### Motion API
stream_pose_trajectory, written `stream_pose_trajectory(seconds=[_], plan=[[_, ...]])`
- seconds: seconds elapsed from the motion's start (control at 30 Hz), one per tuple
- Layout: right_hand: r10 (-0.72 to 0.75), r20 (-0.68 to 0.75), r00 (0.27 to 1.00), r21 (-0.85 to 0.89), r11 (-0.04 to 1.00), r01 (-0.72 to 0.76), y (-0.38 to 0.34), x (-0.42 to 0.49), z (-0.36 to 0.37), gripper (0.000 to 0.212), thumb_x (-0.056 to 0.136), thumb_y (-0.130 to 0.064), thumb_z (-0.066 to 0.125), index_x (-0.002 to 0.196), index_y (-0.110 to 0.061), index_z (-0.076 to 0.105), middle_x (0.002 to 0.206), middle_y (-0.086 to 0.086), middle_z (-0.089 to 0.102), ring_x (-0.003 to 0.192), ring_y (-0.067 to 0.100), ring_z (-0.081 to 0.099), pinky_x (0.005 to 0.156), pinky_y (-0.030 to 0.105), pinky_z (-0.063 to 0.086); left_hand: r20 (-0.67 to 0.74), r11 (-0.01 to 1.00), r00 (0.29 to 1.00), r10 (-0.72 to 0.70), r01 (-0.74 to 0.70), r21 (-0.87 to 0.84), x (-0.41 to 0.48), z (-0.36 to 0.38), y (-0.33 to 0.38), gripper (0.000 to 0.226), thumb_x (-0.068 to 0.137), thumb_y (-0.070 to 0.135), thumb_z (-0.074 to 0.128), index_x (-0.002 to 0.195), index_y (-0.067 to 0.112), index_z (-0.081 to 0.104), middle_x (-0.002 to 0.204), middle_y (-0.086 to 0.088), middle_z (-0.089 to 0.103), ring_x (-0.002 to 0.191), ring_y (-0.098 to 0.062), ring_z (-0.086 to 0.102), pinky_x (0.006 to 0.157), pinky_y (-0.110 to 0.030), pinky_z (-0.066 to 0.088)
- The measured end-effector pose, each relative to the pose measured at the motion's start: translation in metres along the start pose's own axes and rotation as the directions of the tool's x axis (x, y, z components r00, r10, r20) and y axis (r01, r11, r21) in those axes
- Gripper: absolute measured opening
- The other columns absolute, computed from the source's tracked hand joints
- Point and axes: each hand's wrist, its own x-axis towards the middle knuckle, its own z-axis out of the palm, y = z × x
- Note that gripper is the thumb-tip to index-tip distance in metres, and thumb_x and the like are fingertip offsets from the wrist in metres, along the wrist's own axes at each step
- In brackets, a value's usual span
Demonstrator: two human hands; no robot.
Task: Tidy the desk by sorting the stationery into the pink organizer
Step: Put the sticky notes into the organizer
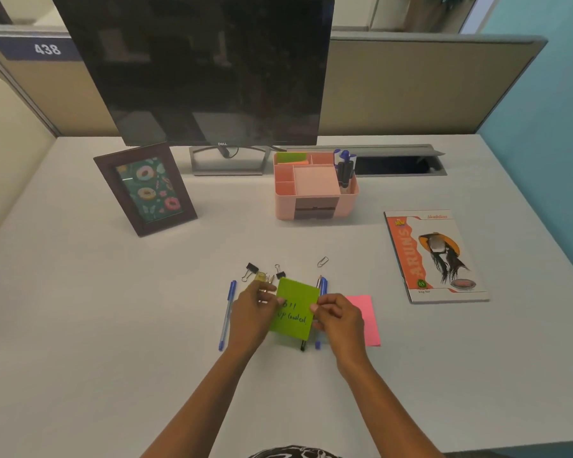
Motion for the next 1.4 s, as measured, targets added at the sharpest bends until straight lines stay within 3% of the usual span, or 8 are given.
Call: stream_pose_trajectory(seconds=[0.13,0.3,0.5,0.7,0.8,1.0,1.23,1.4], plan=[[-0.080,0.037,0.996,0.039,0.996,0.078,-0.036,0.030,0.008,0.009,0.082,-0.007,0.070,0.080,-0.014,0.065,0.080,0.005,0.071,0.075,0.015,0.068,0.064,0.026,0.056,-0.021,0.992,0.994,0.106,-0.107,-0.073,0.026,-0.006,0.028,0.025,0.083,0.019,0.071,0.108,0.023,0.068,0.083,0.003,0.072,0.081,-0.012,0.069,0.072,-0.027,0.054],[-0.201,0.042,0.979,0.030,0.979,0.199,-0.089,0.078,0.022,0.014,0.082,-0.007,0.069,0.078,-0.018,0.063,0.084,0.007,0.071,0.079,0.020,0.068,0.067,0.029,0.057,-0.081,0.978,0.976,0.203,-0.207,-0.041,0.079,-0.013,0.069,0.013,0.080,0.032,0.069,0.093,0.031,0.068,0.078,0.004,0.073,0.077,-0.013,0.069,0.071,-0.042,0.057],[-0.389,-0.003,0.921,-0.085,0.918,0.387,-0.157,0.140,0.040,0.005,0.085,-0.010,0.067,0.087,-0.013,0.065,0.083,-0.012,0.065,0.083,0.014,0.066,0.073,0.030,0.059,-0.185,0.958,0.941,0.284,-0.286,0.012,0.149,-0.020,0.128,0.008,0.079,0.031,0.072,0.086,0.027,0.069,0.081,0.006,0.070,0.076,-0.015,0.066,0.075,-0.043,0.055],[-0.475,-0.088,0.876,-0.196,0.870,0.452,-0.198,0.202,0.064,0.008,0.085,-0.018,0.068,0.091,-0.013,0.069,0.084,-0.007,0.068,0.078,0.010,0.066,0.075,0.032,0.059,-0.276,0.934,0.896,0.347,-0.356,0.016,0.209,-0.021,0.172,0.006,0.078,0.029,0.069,0.084,0.027,0.071,0.079,0.006,0.072,0.073,-0.013,0.067,0.072,-0.039,0.057],[-0.499,-0.130,0.857,-0.243,0.854,0.460,-0.208,0.221,0.073,0.008,0.086,-0.018,0.066,0.091,-0.013,0.070,0.080,-0.010,0.065,0.066,0.001,0.060,0.070,0.021,0.056,-0.319,0.935,0.882,0.346,-0.352,0.043,0.231,-0.017,0.183,0.006,0.083,0.026,0.070,0.087,0.023,0.073,0.083,0.004,0.072,0.074,-0.012,0.066,0.071,-0.035,0.057],[-0.510,-0.144,0.848,-0.313,0.836,0.450,-0.205,0.249,0.086,0.009,0.089,-0.016,0.061,0.093,-0.015,0.069,0.083,-0.010,0.064,0.068,0.000,0.057,0.056,0.000,0.040,-0.309,0.949,0.899,0.311,-0.308,0.060,0.260,-0.006,0.176,0.011,0.085,0.026,0.070,0.092,0.020,0.074,0.088,0.002,0.073,0.077,-0.013,0.066,0.073,-0.031,0.057],[-0.504,-0.114,0.856,-0.399,0.812,0.425,-0.190,0.262,0.090,0.013,0.092,-0.018,0.058,0.098,-0.013,0.068,0.095,-0.003,0.067,0.077,0.005,0.056,0.050,0.000,0.033,-0.287,0.959,0.916,0.279,-0.249,0.136,0.278,0.001,0.157,0.019,0.087,0.031,0.066,0.100,0.020,0.075,0.095,0.000,0.074,0.082,-0.015,0.066,0.076,-0.036,0.058],[-0.462,-0.121,0.879,-0.416,0.827,0.377,-0.187,0.260,0.090,0.016,0.094,-0.023,0.055,0.104,-0.016,0.066,0.091,-0.008,0.062,0.063,0.000,0.052,0.043,-0.004,0.032,-0.286,0.967,0.929,0.237,-0.196,0.164,0.281,0.005,0.150,0.023,0.088,0.032,0.066,0.107,0.019,0.074,0.102,-0.001,0.074,0.087,-0.018,0.067,0.077,-0.026,0.053]])
